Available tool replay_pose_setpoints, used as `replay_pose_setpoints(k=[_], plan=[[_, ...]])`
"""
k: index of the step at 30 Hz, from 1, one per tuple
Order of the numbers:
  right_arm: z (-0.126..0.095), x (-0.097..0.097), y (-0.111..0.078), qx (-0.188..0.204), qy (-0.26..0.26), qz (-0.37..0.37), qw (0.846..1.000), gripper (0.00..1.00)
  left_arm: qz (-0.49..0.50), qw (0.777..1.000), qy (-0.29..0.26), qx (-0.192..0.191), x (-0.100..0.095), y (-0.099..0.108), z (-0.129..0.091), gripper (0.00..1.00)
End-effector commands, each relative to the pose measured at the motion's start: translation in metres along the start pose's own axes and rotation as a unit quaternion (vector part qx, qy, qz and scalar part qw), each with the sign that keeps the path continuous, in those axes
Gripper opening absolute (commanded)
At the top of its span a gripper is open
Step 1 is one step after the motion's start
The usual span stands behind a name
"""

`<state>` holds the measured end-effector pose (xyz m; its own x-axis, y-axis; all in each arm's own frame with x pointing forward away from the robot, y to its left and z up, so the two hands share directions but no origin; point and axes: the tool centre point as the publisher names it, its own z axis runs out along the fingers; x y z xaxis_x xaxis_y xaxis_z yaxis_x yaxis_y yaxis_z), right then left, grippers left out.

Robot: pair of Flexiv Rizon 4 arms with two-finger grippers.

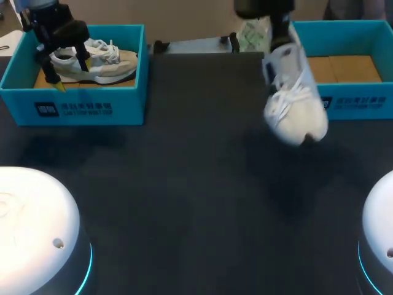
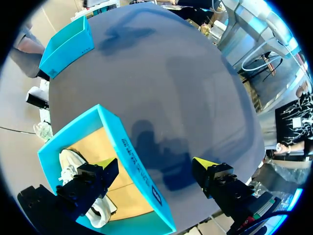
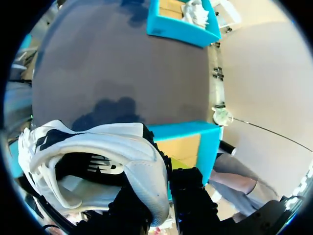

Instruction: Take the shoe out of the shoebox, open the shoe tongue, remove and reinsert the insole, then place the shoe into the shoebox

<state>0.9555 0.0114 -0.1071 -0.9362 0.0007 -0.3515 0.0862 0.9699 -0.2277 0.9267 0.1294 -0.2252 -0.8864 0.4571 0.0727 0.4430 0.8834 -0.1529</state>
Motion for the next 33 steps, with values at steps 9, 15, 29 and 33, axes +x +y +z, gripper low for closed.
replay_pose_setpoints(k=[9, 15, 29, 33], plan=[[0.042, -0.090, -0.039, -0.027, 0.015, 0.002, 1.000, 0.00, 0.000, 1.000, 0.000, -0.001, 0.000, 0.001, 0.000, 1.00], [0.042, -0.090, -0.039, -0.027, 0.015, 0.002, 1.000, 0.00, 0.000, 1.000, 0.000, -0.001, 0.000, 0.001, 0.000, 1.00], [0.077, -0.165, -0.087, -0.023, -0.002, 0.012, 1.000, 0.00, 0.000, 1.000, 0.000, -0.001, 0.000, 0.001, 0.000, 1.00], [0.096, -0.199, -0.110, -0.017, 0.000, -0.004, 1.000, 0.00, 0.000, 1.000, 0.000, -0.001, 0.000, 0.001, 0.000, 1.00]])
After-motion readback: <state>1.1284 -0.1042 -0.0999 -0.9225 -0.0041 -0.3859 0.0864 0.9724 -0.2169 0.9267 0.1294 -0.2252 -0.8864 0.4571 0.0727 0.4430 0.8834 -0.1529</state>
